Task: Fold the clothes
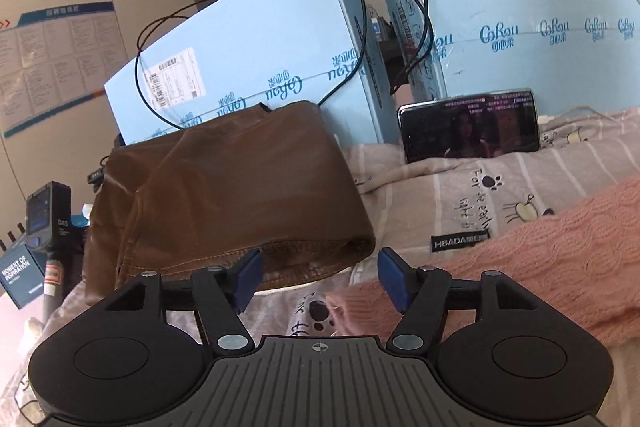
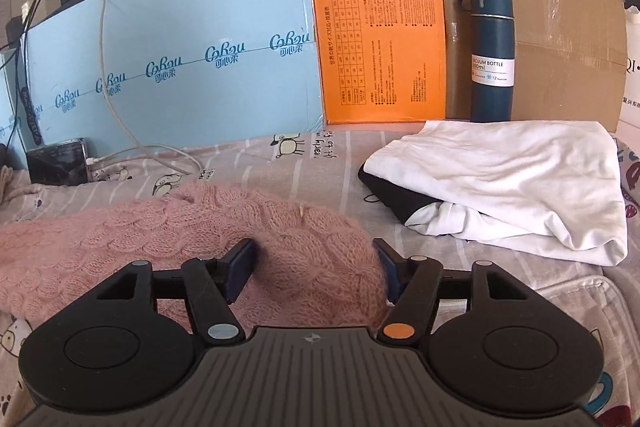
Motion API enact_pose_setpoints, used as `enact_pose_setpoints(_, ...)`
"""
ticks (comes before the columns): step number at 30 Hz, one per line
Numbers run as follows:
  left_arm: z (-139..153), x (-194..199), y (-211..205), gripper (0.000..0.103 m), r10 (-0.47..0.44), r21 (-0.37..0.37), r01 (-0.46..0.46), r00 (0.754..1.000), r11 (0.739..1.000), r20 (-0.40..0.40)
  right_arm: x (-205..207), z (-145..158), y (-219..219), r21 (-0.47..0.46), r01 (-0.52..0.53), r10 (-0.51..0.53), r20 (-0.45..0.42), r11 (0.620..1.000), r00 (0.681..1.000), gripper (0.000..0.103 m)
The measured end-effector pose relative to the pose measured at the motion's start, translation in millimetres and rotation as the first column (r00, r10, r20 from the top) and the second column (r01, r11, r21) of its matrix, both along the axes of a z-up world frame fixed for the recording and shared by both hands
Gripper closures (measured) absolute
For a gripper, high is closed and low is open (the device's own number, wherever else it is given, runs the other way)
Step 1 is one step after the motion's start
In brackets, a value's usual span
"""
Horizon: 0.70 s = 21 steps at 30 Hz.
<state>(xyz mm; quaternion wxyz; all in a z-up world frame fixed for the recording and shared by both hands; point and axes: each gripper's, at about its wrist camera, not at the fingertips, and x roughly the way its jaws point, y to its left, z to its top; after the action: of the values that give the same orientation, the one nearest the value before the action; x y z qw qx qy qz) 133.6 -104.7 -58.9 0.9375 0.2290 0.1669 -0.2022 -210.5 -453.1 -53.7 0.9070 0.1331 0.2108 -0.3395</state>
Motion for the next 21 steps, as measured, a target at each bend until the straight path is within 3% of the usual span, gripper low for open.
enact_pose_setpoints(3, 4, -2, 2, 0.035, 0.007, 0.013, -0.008, 0.998, 1.000, 0.057, -5, 4, -11, -0.024, 0.003, -0.004, -0.033, 1.000, 0.999, 0.033)
enact_pose_setpoints(5, 16, -12, -4, 0.031, -0.110, -0.046, 0.114, 0.990, 0.992, 0.085, -7, 16, -13, -0.080, -0.037, 0.037, -0.011, 0.996, 0.999, 0.031)
enact_pose_setpoints(7, 27, -23, -16, 0.019, -0.250, -0.088, 0.258, 0.963, 0.962, 0.098, -5, 28, -10, -0.147, -0.113, 0.115, 0.007, 0.983, 0.993, 0.030)
enact_pose_setpoints(10, 35, -35, -55, 0.017, -0.451, -0.063, 0.453, 0.891, 0.889, 0.049, 15, 45, -7, -0.174, -0.351, 0.355, -0.007, 0.920, 0.935, 0.026)
enact_pose_setpoints(14, 17, -34, -108, 0.017, -0.641, 0.046, 0.646, 0.762, 0.762, -0.089, 58, 42, -8, -0.112, -0.507, 0.500, -0.087, 0.854, 0.862, 0.026)
enact_pose_setpoints(16, 7, -23, -123, 0.017, -0.685, 0.018, 0.701, 0.702, 0.713, -0.195, 75, 37, -13, -0.067, -0.544, 0.535, -0.124, 0.836, 0.836, 0.026)
enact_pose_setpoints(18, -1, -15, -128, 0.020, -0.703, -0.034, 0.722, 0.660, 0.691, -0.265, 84, 28, -17, -0.028, -0.557, 0.549, -0.142, 0.830, 0.824, 0.028)
enact_pose_setpoints(19, -2, -12, -128, 0.031, -0.712, -0.063, 0.727, 0.644, 0.683, -0.280, 88, 23, -19, -0.009, -0.563, 0.555, -0.151, 0.827, 0.818, 0.030)
enact_pose_setpoints(20, -5, -12, -126, 0.041, -0.723, -0.098, 0.733, 0.624, 0.673, -0.297, 93, 18, -21, 0.011, -0.568, 0.562, -0.159, 0.823, 0.812, 0.039)
enact_pose_setpoints(21, -7, -15, -124, 0.060, -0.738, -0.127, 0.743, 0.601, 0.657, -0.305, 93, 16, -20, 0.011, -0.574, 0.568, -0.161, 0.819, 0.807, 0.045)
